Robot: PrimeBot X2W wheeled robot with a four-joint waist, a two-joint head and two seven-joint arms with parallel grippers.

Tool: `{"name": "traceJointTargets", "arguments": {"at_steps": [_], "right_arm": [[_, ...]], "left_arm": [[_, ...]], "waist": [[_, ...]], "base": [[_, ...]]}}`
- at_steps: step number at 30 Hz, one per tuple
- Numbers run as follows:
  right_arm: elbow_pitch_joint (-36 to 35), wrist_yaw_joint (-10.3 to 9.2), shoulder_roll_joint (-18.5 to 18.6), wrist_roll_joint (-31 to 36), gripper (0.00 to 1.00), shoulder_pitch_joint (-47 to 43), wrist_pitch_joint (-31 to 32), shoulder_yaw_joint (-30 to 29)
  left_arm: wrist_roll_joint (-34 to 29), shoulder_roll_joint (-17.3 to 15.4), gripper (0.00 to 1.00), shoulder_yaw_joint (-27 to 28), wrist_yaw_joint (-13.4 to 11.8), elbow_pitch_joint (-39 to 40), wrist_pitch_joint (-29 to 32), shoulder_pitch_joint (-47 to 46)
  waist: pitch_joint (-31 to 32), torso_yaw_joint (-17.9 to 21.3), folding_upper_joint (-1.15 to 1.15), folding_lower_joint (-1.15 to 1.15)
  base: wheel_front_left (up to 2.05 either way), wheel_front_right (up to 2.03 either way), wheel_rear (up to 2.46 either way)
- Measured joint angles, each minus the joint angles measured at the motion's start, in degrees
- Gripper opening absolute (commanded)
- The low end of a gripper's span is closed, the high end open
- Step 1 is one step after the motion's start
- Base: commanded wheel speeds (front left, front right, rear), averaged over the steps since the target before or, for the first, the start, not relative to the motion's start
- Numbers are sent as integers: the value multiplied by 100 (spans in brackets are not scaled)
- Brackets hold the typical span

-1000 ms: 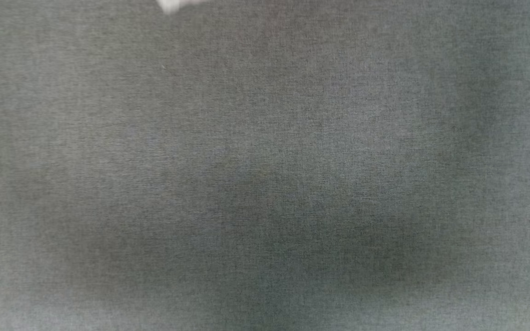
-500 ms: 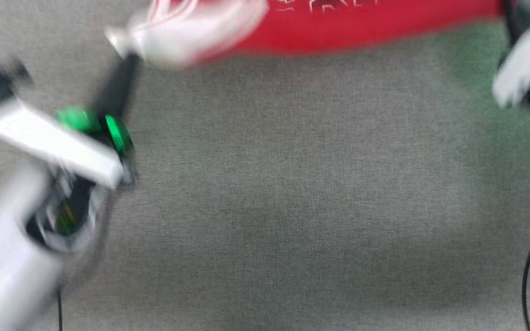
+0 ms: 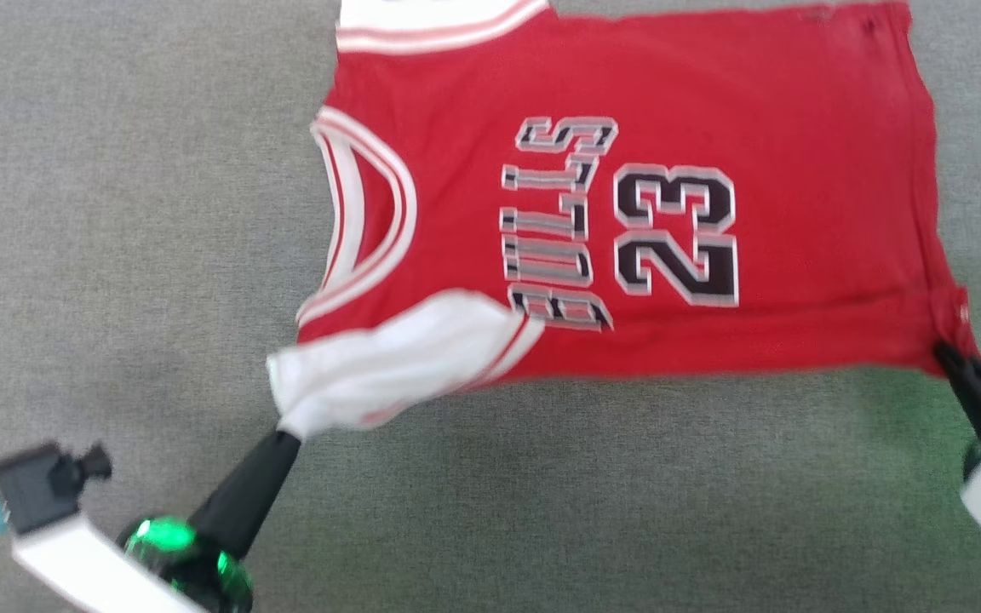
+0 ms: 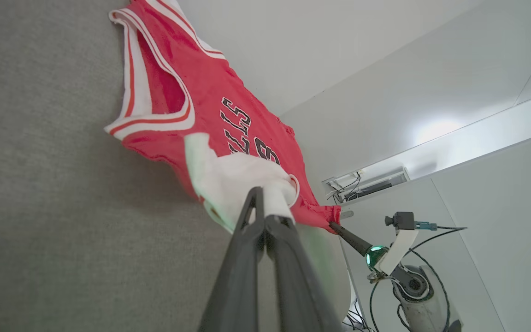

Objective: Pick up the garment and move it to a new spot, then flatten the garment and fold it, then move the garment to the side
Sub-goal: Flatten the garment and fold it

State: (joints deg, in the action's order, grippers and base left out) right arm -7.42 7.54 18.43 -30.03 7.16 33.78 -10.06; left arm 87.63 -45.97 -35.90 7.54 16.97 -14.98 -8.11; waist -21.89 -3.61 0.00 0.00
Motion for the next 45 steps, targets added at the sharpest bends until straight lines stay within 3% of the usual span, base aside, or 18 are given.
{"name": "traceJointTargets", "arguments": {"at_steps": [6, 10, 21, 32, 33, 34, 35, 36, 37, 45], "right_arm": [[-969, 0, -421, -27, 0, -810, 367, -446], [-1072, 0, -603, -24, 0, -603, 387, -555], [79, -1, -556, 223, 0, 904, 0, -154], [953, -1, -656, 244, 0, 1380, -609, 202], [999, -1, -655, 252, 0, 1404, -654, 227], [1051, -1, -649, 259, 0, 1434, -689, 245], [1102, -1, -634, 270, 16, 1462, -724, 267], [1143, -1, -611, 305, 91, 1474, -783, 281], [1178, -1, -590, 347, 100, 1479, -845, 292], [1160, -2, -482, 488, 100, 1422, -1170, 263]], "left_arm": [[-233, -292, 0, 291, 0, 578, 0, 753], [-312, -326, 0, 304, 0, 694, 62, 280], [231, 144, 0, 326, -1, -615, 1104, -2073], [-81, 308, 0, -24, -1, -1912, 1315, -2536], [-138, 313, 14, -67, -1, -1964, 1298, -2583], [-212, 303, 38, -115, -1, -2033, 1266, -2627], [-276, 292, 51, -181, -1, -2090, 1236, -2674], [-328, 271, 100, -248, -1, -2124, 1210, -2714], [-407, 234, 100, -333, -1, -2163, 1184, -2761], [-1040, -402, 100, -948, 0, -2013, 1029, -3262]], "waist": [[39, 18, 0, 0], [-40, 54, 0, 0], [-464, 261, 0, 0], [-812, 533, 0, 0], [-822, 539, 0, 0], [-823, 537, 0, 0], [-817, 530, 0, 0], [-802, 520, 0, 0], [-782, 508, 0, 0], [-405, 390, 0, 0]], "base": [[0, 0, 0], [0, 0, 0], [0, 0, 0], [0, 0, 0], [0, 0, 0], [0, 0, 0], [0, 0, 0], [0, 0, 0], [0, 0, 0], [0, 0, 0]]}}
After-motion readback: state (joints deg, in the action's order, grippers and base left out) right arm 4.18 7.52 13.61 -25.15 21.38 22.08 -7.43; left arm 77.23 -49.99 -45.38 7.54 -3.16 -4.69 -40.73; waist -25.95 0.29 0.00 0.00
